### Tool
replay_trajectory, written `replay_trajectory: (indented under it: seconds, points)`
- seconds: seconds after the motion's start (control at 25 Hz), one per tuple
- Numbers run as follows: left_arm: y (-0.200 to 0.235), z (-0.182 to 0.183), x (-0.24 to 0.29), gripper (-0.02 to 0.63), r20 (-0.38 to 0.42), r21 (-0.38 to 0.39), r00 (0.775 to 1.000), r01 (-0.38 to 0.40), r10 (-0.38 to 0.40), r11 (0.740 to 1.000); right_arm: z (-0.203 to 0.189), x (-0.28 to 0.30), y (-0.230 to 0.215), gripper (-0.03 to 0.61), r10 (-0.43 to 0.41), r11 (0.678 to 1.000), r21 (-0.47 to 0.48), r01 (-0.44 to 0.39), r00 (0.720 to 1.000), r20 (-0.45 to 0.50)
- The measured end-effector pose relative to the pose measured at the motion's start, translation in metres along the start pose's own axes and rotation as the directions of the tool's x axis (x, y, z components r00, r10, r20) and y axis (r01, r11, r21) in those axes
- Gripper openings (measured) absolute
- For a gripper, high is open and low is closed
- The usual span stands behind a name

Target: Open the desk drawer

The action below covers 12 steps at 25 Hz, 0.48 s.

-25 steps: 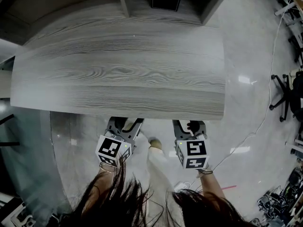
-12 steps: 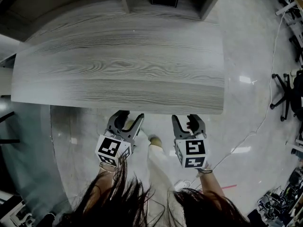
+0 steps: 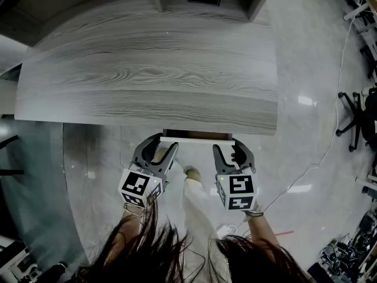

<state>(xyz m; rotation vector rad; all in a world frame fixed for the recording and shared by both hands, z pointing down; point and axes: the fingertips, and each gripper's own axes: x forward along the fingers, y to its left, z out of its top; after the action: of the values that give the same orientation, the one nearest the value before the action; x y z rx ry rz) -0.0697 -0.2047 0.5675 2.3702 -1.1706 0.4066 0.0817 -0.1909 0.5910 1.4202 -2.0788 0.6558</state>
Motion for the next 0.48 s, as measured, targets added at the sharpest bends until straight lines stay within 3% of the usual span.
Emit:
replay_trajectory:
  seconds: [0.48]
  points:
    - [-0.006, -0.0088, -0.0086, 0.179, -0.003, 0.005, 1.0, -0.006, 0.006, 1.0, -0.0093, -0.0078, 0.0048, 0.196, 0.001, 1.0, -0.004, -0.001, 1.0, 0.0]
